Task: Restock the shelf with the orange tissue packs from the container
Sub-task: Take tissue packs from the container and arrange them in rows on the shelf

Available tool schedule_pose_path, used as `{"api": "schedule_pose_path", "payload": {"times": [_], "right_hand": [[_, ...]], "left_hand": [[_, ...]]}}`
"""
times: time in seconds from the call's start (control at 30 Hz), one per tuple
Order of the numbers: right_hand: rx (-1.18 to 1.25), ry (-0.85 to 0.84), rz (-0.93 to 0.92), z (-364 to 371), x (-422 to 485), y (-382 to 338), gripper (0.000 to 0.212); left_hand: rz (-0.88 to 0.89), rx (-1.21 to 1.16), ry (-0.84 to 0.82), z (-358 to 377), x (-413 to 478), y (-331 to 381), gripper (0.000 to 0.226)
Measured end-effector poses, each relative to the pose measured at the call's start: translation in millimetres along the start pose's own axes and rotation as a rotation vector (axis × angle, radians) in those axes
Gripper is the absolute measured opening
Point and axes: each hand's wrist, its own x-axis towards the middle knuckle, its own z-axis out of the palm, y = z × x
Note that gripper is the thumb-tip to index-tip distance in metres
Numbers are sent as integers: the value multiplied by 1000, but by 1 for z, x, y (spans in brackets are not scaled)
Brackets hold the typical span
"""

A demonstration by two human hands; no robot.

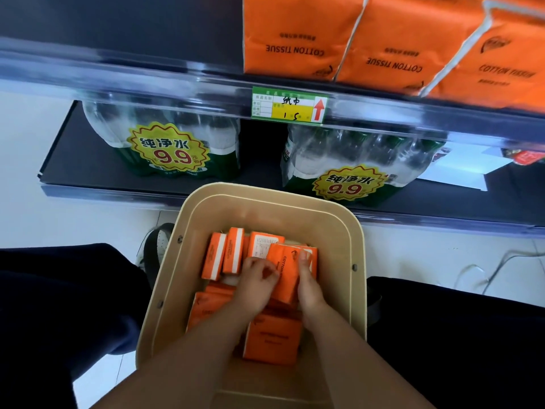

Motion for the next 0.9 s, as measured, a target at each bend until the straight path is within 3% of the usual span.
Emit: {"api": "schedule_pose_path", "payload": {"times": [0.17, 0.3, 0.4, 0.43, 0.57, 0.8, 0.9], "right_hand": [[-52, 22, -28, 8, -3, -3, 119], [-107, 27, -58, 5, -5, -2, 78], [-65, 16, -52, 2, -5, -2, 68], [-42, 6, -51, 1, -4, -2, 66], [32, -54, -1, -2, -4, -3, 56], [43, -130, 30, -2, -8, -8, 65], [50, -150, -7, -5, -9, -12, 67]], "left_hand": [[-88, -349, -35, -15, 21, -5, 24], [-266, -442, -191, -17, 27, -8, 54], [-378, -452, -245, -6, 38, -35, 84], [-402, -478, -257, -6, 37, -36, 85], [-351, -553, -236, -19, 26, -10, 47], [-358, -672, -341, -28, 21, -1, 49], [-292, -615, -396, -30, 18, -2, 68]]}}
